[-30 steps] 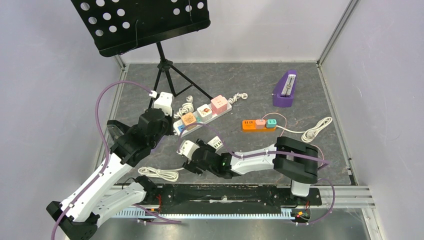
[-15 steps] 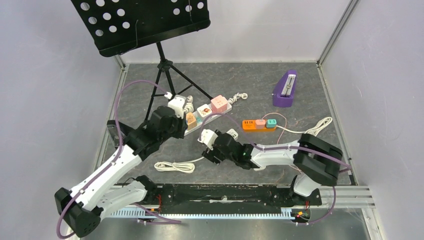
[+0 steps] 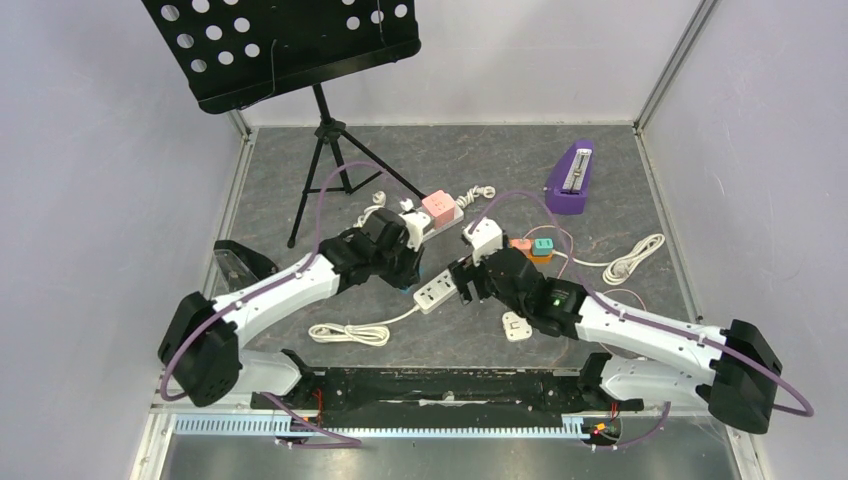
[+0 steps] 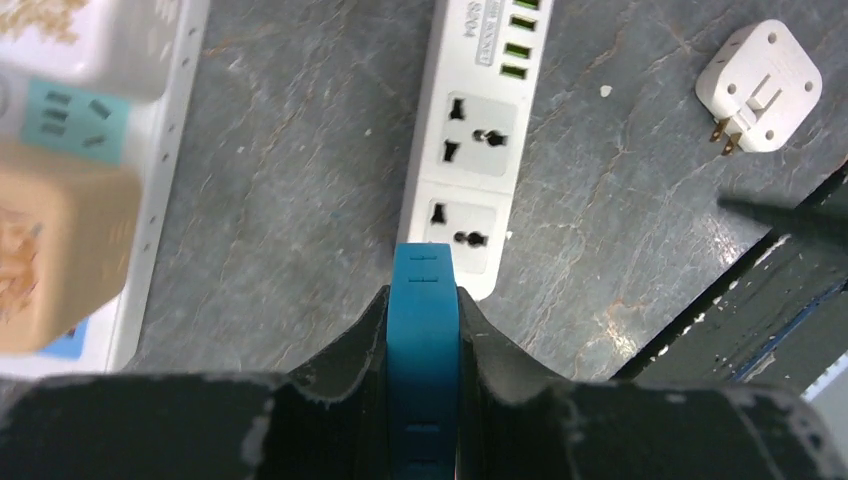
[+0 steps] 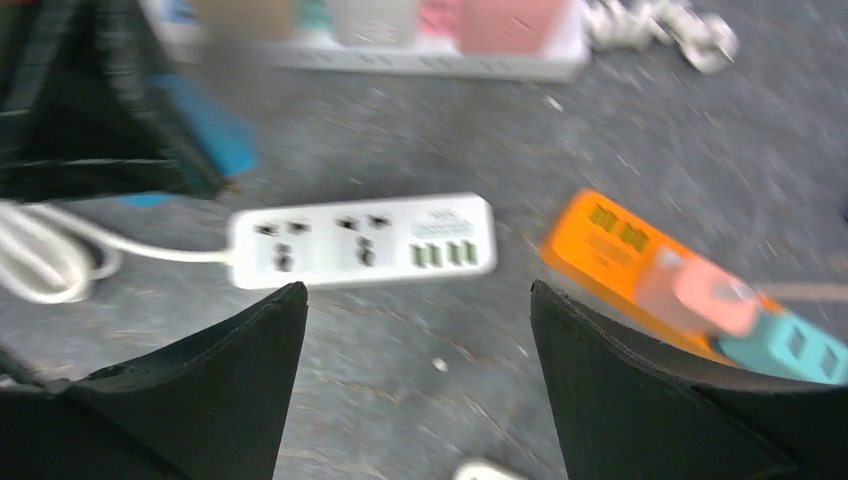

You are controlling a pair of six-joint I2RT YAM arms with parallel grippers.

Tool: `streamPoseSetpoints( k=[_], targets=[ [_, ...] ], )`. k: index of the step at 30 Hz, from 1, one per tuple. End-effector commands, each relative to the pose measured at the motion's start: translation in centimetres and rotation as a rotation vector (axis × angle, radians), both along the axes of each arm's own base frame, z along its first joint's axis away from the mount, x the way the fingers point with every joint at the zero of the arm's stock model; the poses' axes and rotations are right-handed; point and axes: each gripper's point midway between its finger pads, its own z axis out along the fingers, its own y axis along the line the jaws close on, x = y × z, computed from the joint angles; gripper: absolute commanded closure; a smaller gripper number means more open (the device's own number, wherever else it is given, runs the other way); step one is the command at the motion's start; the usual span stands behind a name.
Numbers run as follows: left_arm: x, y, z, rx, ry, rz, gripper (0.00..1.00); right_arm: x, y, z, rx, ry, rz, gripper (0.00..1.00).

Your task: Insert the plug

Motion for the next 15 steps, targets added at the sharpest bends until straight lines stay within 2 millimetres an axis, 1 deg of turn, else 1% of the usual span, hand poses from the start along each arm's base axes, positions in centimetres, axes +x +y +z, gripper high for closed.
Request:
streamPoseSetpoints(
  k=[1,4,5,6,10,11,15],
  targets=[
    [1.6,-4.0,2.0,-0.055,-0.126,-0.157,0.98,0.7,-6.9,-2.8,-0.115,0.092,-0.297,0.16],
    [1.5,-4.9,1.0,0.008,-0.151,-0.245,0.98,0.9,-8.7,-2.9,-0.09,0.104,-0.372,0.14],
    [1.5,-5.1,1.0,0.03,-0.162,-0.269,0.98,0.9,-9.2,-2.9,-0.077,0.106,-0.39,0.14],
    [1.4,-5.1,0.5,0.058,-0.15,-0.293,0.98,1.0,-9.6,-2.9,-0.069,0.106,-0.407,0.14],
    [1.1,-5.5,-0.2,0.112,-0.112,-0.363,0.98,1.4,-10.9,-2.3,-0.037,0.094,-0.452,0.13],
    [1.0,-5.2,-0.8,0.14,-0.089,-0.369,0.98,1.4,-11.2,-2.3,-0.037,0.091,-0.46,0.13],
    [0.9,-4.1,-1.8,0.237,-0.048,-0.384,0.98,1.8,-12.2,-1.3,-0.014,0.063,-0.502,0.12]
  ],
)
